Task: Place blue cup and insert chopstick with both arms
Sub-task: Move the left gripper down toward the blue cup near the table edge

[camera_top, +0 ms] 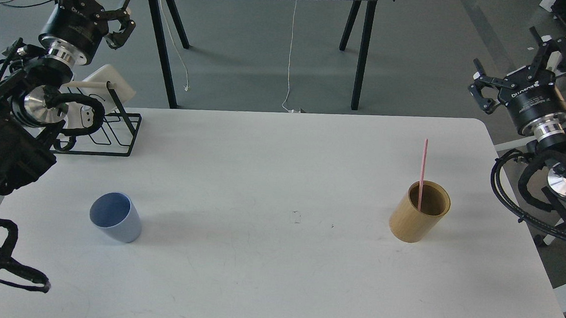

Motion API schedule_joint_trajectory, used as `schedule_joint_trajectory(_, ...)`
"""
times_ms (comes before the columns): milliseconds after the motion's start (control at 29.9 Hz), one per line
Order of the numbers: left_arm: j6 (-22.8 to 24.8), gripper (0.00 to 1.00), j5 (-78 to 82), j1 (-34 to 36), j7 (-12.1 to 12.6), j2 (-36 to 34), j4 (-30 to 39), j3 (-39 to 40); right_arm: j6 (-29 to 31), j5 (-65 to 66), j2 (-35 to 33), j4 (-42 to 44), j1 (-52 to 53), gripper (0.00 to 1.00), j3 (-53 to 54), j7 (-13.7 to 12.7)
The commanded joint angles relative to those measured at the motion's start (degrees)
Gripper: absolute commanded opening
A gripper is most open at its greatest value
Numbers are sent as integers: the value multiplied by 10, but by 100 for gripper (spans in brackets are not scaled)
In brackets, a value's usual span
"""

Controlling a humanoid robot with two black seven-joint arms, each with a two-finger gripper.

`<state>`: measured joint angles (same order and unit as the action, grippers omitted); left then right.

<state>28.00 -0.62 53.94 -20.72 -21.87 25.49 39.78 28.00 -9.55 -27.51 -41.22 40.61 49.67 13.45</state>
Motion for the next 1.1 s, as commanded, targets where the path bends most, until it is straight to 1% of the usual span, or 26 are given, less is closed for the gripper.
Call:
schedule_joint_trajectory(0,0,100,-1,-4,-2,0,2,-1,0,0,0,-1,3,100,4,1)
schedule_joint_trajectory(134,0,100,-2,-12,-2,-3,5,0,0,1,0,-2,3,100,6,1)
schedule_joint_trajectory(201,0,100,-3,-14,-3,-15,11,2,0,1,0,-2,4,100,6,1)
schedule_joint_trajectory(334,0,100,-1,-16,6,-45,63,-9,0,0,-9,-3,4,100,6,1)
schedule_joint_trajectory(401,0,100,4,-28,7,-67,114,-24,0,1,-13,-2,4,100,6,0)
schedule_joint_trajectory(468,0,100,12,-37,5,-102,186,-52,0,1,-18,0,4,100,6,0)
schedule_joint_trajectory(568,-2,100,62,-38,2,-172,311,-90,0,1,-23,1,4,100,6,1)
schedule_joint_trajectory(669,-22,100,138,-40,2,-241,425,-116,0,1,-28,1,4,100,6,2)
schedule_joint_trajectory(802,-71,99,251,-45,1,-323,539,-191,0,0,-40,-3,2,100,15,3)
schedule_joint_trajectory(903,-80,96,334,-47,-2,-383,591,-205,0,0,-41,-2,0,100,19,3)
schedule_joint_trajectory(1003,-80,93,432,-52,-5,-427,614,-210,0,0,-44,-2,1,100,19,3)
schedule_joint_trajectory(1070,-76,91,498,-65,-19,-453,619,-210,0,0,-45,-2,2,100,20,3)
